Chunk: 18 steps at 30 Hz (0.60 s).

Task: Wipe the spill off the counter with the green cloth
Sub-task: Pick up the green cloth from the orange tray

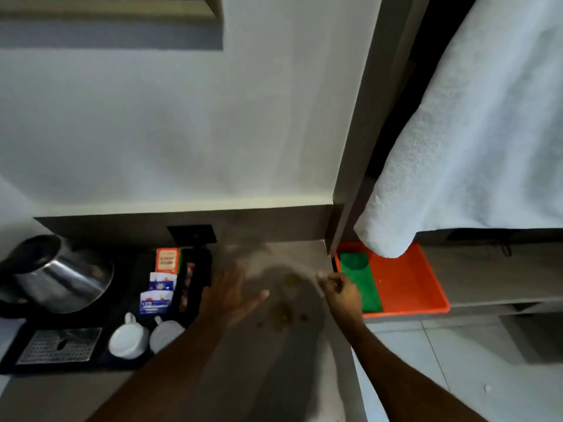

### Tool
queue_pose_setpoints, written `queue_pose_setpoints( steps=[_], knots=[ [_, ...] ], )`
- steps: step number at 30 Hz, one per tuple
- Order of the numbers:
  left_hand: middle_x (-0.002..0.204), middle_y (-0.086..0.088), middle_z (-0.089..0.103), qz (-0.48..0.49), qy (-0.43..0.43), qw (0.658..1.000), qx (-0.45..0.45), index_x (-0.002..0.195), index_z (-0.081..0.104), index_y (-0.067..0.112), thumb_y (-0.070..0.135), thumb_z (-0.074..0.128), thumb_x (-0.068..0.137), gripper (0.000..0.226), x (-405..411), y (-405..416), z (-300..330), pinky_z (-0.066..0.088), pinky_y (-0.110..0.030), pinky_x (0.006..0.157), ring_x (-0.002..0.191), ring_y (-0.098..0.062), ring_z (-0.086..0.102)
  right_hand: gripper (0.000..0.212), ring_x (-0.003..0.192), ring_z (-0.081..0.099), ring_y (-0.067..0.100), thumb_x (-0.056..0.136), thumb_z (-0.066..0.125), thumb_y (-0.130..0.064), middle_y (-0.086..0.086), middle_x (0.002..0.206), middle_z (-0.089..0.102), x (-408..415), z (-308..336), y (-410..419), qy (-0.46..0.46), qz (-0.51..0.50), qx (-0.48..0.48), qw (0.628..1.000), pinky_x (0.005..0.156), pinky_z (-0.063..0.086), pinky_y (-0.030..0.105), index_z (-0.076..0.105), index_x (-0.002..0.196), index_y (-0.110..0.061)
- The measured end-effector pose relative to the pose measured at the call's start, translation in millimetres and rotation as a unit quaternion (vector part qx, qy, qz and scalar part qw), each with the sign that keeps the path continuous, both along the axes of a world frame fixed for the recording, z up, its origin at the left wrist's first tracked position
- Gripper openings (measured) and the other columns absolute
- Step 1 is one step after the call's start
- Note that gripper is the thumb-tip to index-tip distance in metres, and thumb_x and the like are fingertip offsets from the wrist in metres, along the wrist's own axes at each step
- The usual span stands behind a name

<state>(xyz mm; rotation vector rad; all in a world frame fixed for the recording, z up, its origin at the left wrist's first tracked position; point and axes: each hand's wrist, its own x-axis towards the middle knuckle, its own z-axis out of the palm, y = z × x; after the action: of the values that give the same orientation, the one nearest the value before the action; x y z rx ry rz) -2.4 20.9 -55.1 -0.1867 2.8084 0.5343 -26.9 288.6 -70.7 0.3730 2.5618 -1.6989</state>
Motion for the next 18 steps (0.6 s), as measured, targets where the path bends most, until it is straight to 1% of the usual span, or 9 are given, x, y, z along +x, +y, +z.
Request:
queue_pose_setpoints(
  steps=[2, 4, 5, 7, 10, 11, 14, 15, 18],
  knots=[
    [0.174, -0.004, 0.018, -0.032, -0.054, 0.997, -0.034, 0.164, 0.017, 0.030, 0.096, 0.027, 0.073, 0.113, -3, 8, -31, 0.020, -0.048, 0.127, 0.158, -0.027, 0.018, 0.035, 0.075, 0.063, 0.025, 0.085, 0.070, -0.046, 0.012, 0.074, 0.069, -22, -24, 22, -0.027, -0.063, -0.006, 0.998, 0.065, 0.043, 0.032, 0.066, 0.072, -0.014],
    [0.172, -0.005, 0.023, -0.054, -0.061, 0.994, -0.066, 0.163, 0.022, 0.031, 0.095, 0.019, 0.076, 0.109, -13, 9, -51, 0.019, -0.046, 0.128, 0.157, -0.028, 0.021, 0.026, 0.074, 0.064, 0.031, 0.090, 0.071, -0.018, 0.023, 0.074, 0.069, -47, -41, 43, -0.056, -0.109, 0.003, 0.992, 0.067, 0.045, 0.037, 0.063, 0.069, -0.005],
    [0.172, -0.004, 0.022, -0.057, -0.067, 0.993, -0.075, 0.163, 0.022, 0.033, 0.090, 0.021, 0.083, 0.098, -20, 10, -59, 0.021, -0.048, 0.127, 0.157, -0.028, 0.021, 0.021, 0.078, 0.067, 0.034, 0.089, 0.070, -0.010, 0.025, 0.078, 0.070, -59, -47, 53, -0.077, -0.116, 0.026, 0.990, 0.069, 0.046, 0.037, 0.064, 0.071, -0.001],
    [0.174, -0.002, 0.014, -0.057, -0.086, 0.991, -0.089, 0.163, 0.018, 0.039, 0.072, 0.035, 0.097, 0.076, -33, 8, -79, 0.026, -0.055, 0.124, 0.158, -0.031, 0.015, 0.008, 0.090, 0.069, 0.037, 0.087, 0.068, -0.005, 0.023, 0.089, 0.074, -80, -66, 69, -0.104, -0.112, 0.073, 0.985, 0.071, 0.042, 0.030, 0.069, 0.080, -0.002],
    [0.175, 0.001, -0.004, -0.058, -0.130, 0.986, -0.086, 0.163, 0.008, 0.045, 0.067, 0.043, 0.099, 0.076, -42, 2, -94, 0.027, -0.065, 0.119, 0.159, -0.032, 0.003, 0.010, 0.098, 0.069, 0.034, 0.083, 0.069, -0.004, 0.020, 0.100, 0.076, -99, -85, 85, -0.136, -0.082, 0.130, 0.979, 0.073, 0.038, 0.019, 0.075, 0.092, -0.003],
    [0.175, 0.003, -0.008, -0.063, -0.131, 0.985, -0.095, 0.162, 0.006, 0.047, 0.070, 0.042, 0.097, 0.078, -42, 1, -97, 0.026, -0.066, 0.119, 0.160, -0.031, 0.000, 0.013, 0.101, 0.069, 0.034, 0.082, 0.071, -0.004, 0.019, 0.102, 0.076, -103, -90, 89, -0.152, -0.073, 0.137, 0.976, 0.077, 0.040, 0.020, 0.075, 0.094, -0.004],
    [0.174, 0.006, -0.017, -0.063, -0.137, 0.983, -0.109, 0.161, 0.000, 0.051, 0.074, 0.039, 0.096, 0.079, -40, -1, -104, 0.021, -0.067, 0.121, 0.161, -0.029, -0.006, 0.021, 0.109, 0.067, 0.038, 0.081, 0.073, -0.002, 0.022, 0.111, 0.074, -110, -105, 97, -0.187, -0.064, 0.140, 0.970, 0.094, 0.050, 0.035, 0.074, 0.102, -0.001],
    [0.174, 0.007, -0.019, -0.058, -0.140, 0.982, -0.112, 0.160, -0.001, 0.052, 0.074, 0.038, 0.096, 0.079, -42, -1, -104, 0.020, -0.067, 0.121, 0.161, -0.028, -0.007, 0.023, 0.110, 0.067, 0.038, 0.082, 0.072, -0.001, 0.023, 0.113, 0.073, -111, -107, 97, -0.195, -0.069, 0.133, 0.969, 0.096, 0.051, 0.036, 0.073, 0.104, 0.000],
    [0.173, 0.009, -0.019, -0.050, -0.141, 0.984, -0.092, 0.159, -0.001, 0.054, 0.075, 0.037, 0.095, 0.078, -44, -1, -106, 0.018, -0.068, 0.122, 0.161, -0.027, -0.008, 0.029, 0.102, 0.068, 0.030, 0.082, 0.071, 0.005, 0.023, 0.114, 0.072, -109, -114, 92, -0.207, -0.104, 0.084, 0.969, 0.088, 0.051, 0.031, 0.072, 0.111, 0.002]
  ],
)
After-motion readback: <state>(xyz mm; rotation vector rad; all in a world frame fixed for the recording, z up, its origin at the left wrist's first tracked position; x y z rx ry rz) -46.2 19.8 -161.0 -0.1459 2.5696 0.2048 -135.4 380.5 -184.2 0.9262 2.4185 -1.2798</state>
